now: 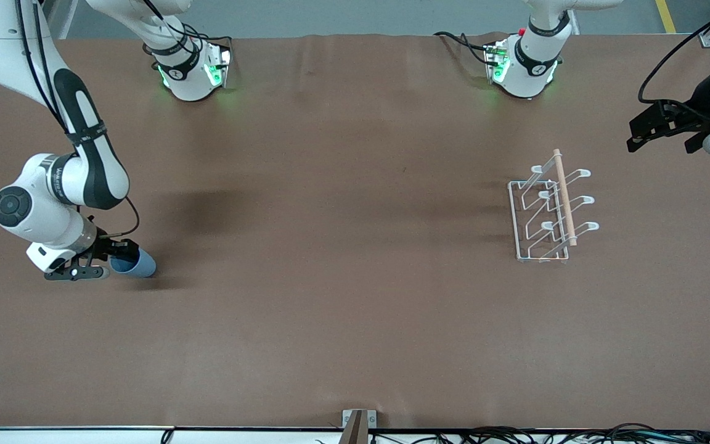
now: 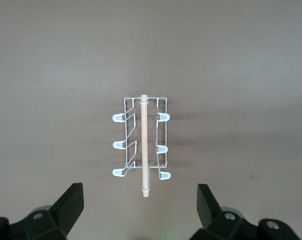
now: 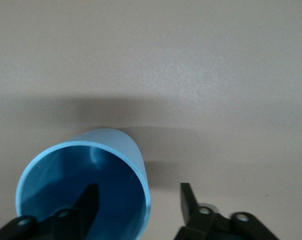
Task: Hang cup on cup holder
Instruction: 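Close the right gripper on the blue cup's rim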
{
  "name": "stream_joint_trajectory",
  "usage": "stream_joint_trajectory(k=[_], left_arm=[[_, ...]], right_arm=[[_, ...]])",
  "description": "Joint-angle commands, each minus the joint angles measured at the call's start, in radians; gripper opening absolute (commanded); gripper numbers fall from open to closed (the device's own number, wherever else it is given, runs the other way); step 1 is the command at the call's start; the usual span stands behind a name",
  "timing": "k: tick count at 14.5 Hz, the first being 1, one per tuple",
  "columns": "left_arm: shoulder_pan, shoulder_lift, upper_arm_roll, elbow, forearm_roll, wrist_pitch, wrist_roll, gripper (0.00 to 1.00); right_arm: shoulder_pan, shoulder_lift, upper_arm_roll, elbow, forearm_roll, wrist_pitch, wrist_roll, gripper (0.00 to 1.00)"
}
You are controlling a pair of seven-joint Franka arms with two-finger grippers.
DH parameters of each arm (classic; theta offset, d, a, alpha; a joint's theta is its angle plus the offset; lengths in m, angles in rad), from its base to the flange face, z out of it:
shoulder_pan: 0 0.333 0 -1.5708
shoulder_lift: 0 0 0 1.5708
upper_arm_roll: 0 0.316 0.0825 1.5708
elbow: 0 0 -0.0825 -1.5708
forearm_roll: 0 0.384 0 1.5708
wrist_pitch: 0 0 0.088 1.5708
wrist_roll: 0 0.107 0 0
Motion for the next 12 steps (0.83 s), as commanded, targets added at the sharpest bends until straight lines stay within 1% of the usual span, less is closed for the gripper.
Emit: stream_joint_trajectory(k=[1,2,5,7,8,10,11,12], left_arm=[[-0.005,-0.004,0.001,-0.005,-0.008,0.014,0.011,1.00],[-0.005,-0.002,0.001,-0.005,-0.008,0.012,0.011,1.00],[-0.004,-0.004,0.001,-0.005,-0.010,0.012,0.012,1.00],[-0.005,-0.004,0.001,-0.005,-0.008,0.012,0.012,1.00],[-0.005,-0.004,0.001,-0.005,-0.008,0.012,0.011,1.00],[-0.009,-0.004,-0.005,-0.004,-0.008,0.012,0.011,1.00],[-0.004,-0.004,-0.016,-0.004,-0.007,0.010,0.012,1.00],[-0.001,-0.007,-0.017,-0.002,-0.007,0.009,0.017,1.00]], right_arm=[[-0.009,0.007,0.007,0.002,0.056,0.006,-0.011,0.05],[-0.006,0.007,0.006,0.014,0.067,-0.004,-0.011,0.01],[-0.009,0.008,0.006,0.034,0.064,-0.009,-0.031,0.01],[-0.015,0.005,0.006,0.072,0.064,-0.056,-0.080,0.01],[-0.014,0.001,0.007,0.107,0.069,-0.120,-0.077,0.01],[-0.009,-0.009,0.009,0.210,0.070,-0.306,-0.069,0.01],[-0.005,-0.015,0.009,0.262,0.089,-0.396,-0.064,0.01],[-0.003,-0.021,0.010,0.306,0.138,-0.485,-0.051,0.01]])
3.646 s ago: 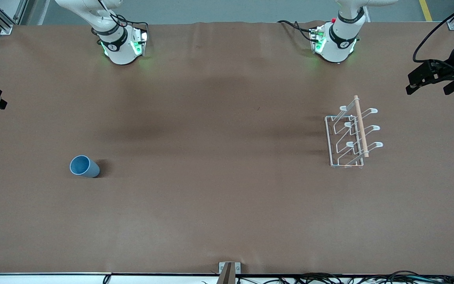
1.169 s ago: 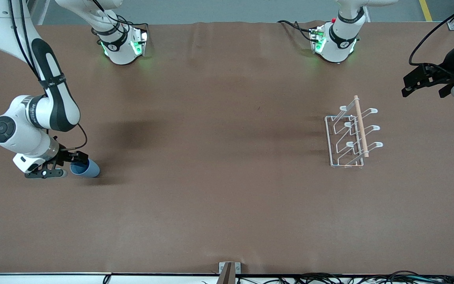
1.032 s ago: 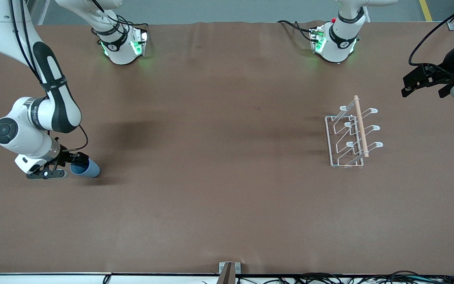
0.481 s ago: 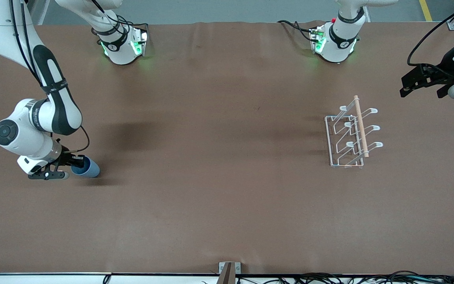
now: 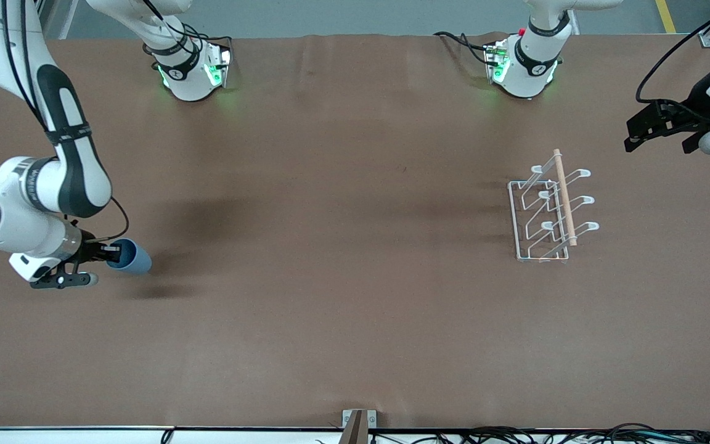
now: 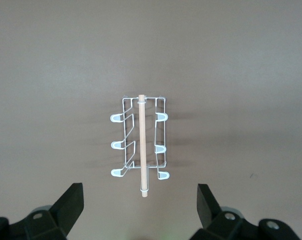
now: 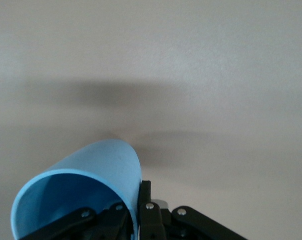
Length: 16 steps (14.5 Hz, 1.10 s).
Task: Hang cup on cup holder
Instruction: 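Close the right gripper on the blue cup's rim, then lift the blue cup with the right gripper while the left gripper approaches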
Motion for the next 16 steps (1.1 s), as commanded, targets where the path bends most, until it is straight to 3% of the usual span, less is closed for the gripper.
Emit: stream_joint_trajectory(k=[1,5,7,11,14,16], left_arm=[[0.003,-0.007,-0.009,0.000,-0.007,0.007,0.023,1.00],[-0.001,-0.002,-0.038,0.003,0.001,0.007,0.026,1.00],[-0.001,-0.002,-0.058,0.006,0.001,0.007,0.066,1.00],[0.003,-0.005,-0.075,0.006,-0.017,-0.005,0.435,1.00],[0.002,-0.002,-0.073,0.016,-0.140,-0.005,0.568,1.00],[-0.036,0.001,-0.107,0.018,-0.143,0.008,0.678,1.00]], right_arm=[[0.004,-0.029,0.008,0.111,0.112,-0.218,0.001,0.01],[0.078,-0.089,0.009,0.117,0.273,-0.375,0.004,0.02],[0.116,-0.098,0.009,0.113,0.407,-0.414,0.004,0.02],[0.225,-0.100,0.009,0.107,0.612,-0.446,0.077,0.03],[0.289,-0.095,0.009,0.049,0.873,-0.443,0.096,0.01],[0.366,-0.095,0.009,0.013,0.979,-0.435,0.097,0.01]])
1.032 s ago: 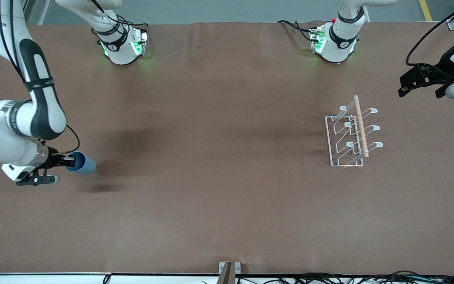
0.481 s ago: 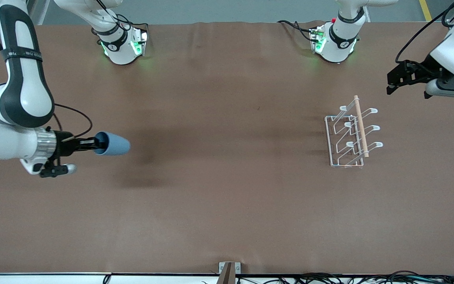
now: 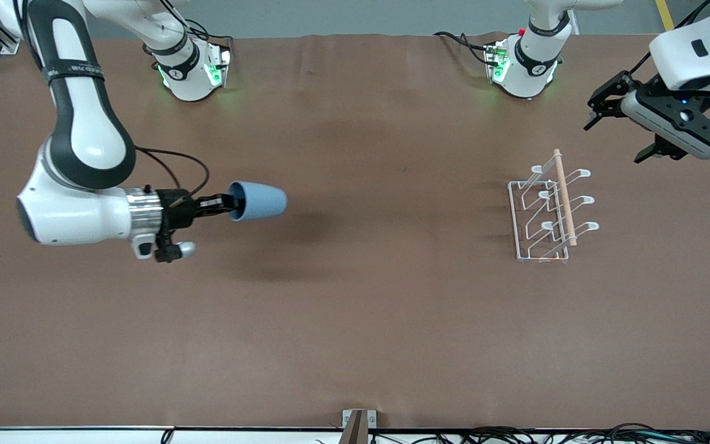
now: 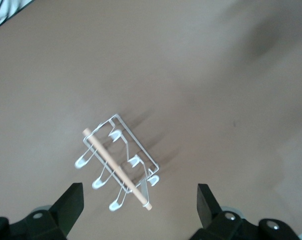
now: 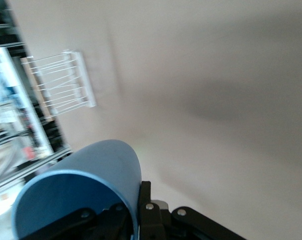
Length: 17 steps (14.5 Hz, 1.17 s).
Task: Hang cup on cup holder
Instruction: 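Lift the blue cup with the right gripper while the left gripper approaches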
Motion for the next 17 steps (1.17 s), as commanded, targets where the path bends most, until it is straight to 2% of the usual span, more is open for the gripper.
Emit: stream_joint_trajectory(k=[1,3,7,9,12,17], left_arm=[[-0.044,0.016,-0.047,0.019,-0.018,0.010,0.108,1.00],[-0.062,0.041,-0.086,0.025,-0.080,0.010,0.113,1.00],[-0.067,0.128,-0.175,0.027,-0.193,0.015,0.150,1.00],[-0.076,0.197,-0.207,0.027,-0.236,0.043,0.168,1.00],[-0.082,0.219,-0.302,0.018,-0.234,0.107,0.203,1.00],[-0.090,0.289,-0.363,0.018,-0.237,0.234,0.203,1.00]], right_arm=[[0.069,-0.016,-0.008,-0.062,0.157,0.005,0.011,0.01],[0.138,-0.015,-0.010,-0.079,0.285,0.013,0.010,0.01],[0.224,0.005,-0.008,-0.082,0.474,0.051,-0.012,0.01],[0.255,0.005,-0.008,-0.085,0.492,0.096,-0.014,0.01],[0.293,0.005,-0.008,-0.085,0.524,0.145,-0.014,0.01],[0.310,0.005,-0.008,-0.085,0.525,0.173,-0.014,0.02]])
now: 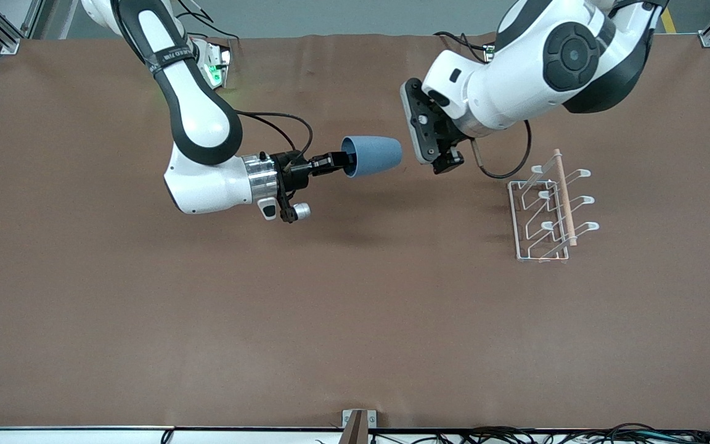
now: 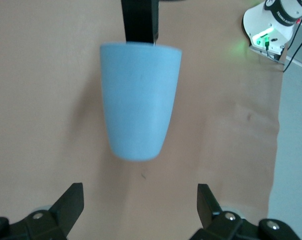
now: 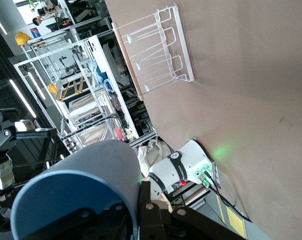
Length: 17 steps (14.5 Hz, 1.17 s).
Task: Hang cup on cup holder
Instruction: 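Grasp the blue cup's rim with the left gripper from the right gripper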
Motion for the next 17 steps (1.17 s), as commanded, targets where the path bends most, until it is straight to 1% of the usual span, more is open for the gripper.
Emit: stream_joint_trajectory(k=[1,4,5,7,9,12,13,14,16,17], left_arm=[[-0.004,0.044,-0.022,0.017,-0.010,0.064,0.010,1.00],[-0.033,0.067,-0.024,0.017,-0.010,0.117,-0.003,1.00],[-0.053,0.084,-0.024,0.019,-0.011,0.138,-0.001,1.00],[-0.060,0.096,-0.024,0.019,-0.011,0.173,-0.003,1.00],[-0.082,0.110,-0.022,0.017,0.000,0.195,-0.001,1.00],[-0.090,0.127,-0.022,0.010,0.003,0.212,0.004,1.00],[-0.090,0.129,-0.022,0.002,0.003,0.212,0.004,0.95],[-0.087,0.121,-0.022,-0.012,0.001,0.210,0.002,0.83],[-0.089,0.113,-0.022,-0.030,0.003,0.210,0.001,0.72],[-0.087,0.115,-0.021,-0.033,0.003,0.212,0.000,0.57]], right_arm=[[0.013,-0.014,-0.009,-0.019,0.034,0.010,-0.011,0.02],[0.026,-0.014,-0.009,-0.017,0.037,0.041,-0.010,0.02],[0.026,-0.014,-0.009,-0.017,0.037,0.041,-0.010,0.02],[0.026,-0.014,-0.009,-0.019,0.037,0.040,-0.010,0.02],[0.026,-0.014,-0.009,-0.017,0.039,0.043,-0.010,0.03],[0.026,-0.015,-0.009,-0.017,0.039,0.041,-0.008,0.03],[0.026,-0.015,-0.009,-0.017,0.039,0.041,-0.006,0.03],[0.026,-0.015,-0.009,-0.017,0.040,0.041,-0.006,0.03],[0.026,-0.015,-0.009,-0.017,0.040,0.041,-0.006,0.04],[0.026,-0.015,-0.009,-0.017,0.040,0.041,-0.006,0.04]])
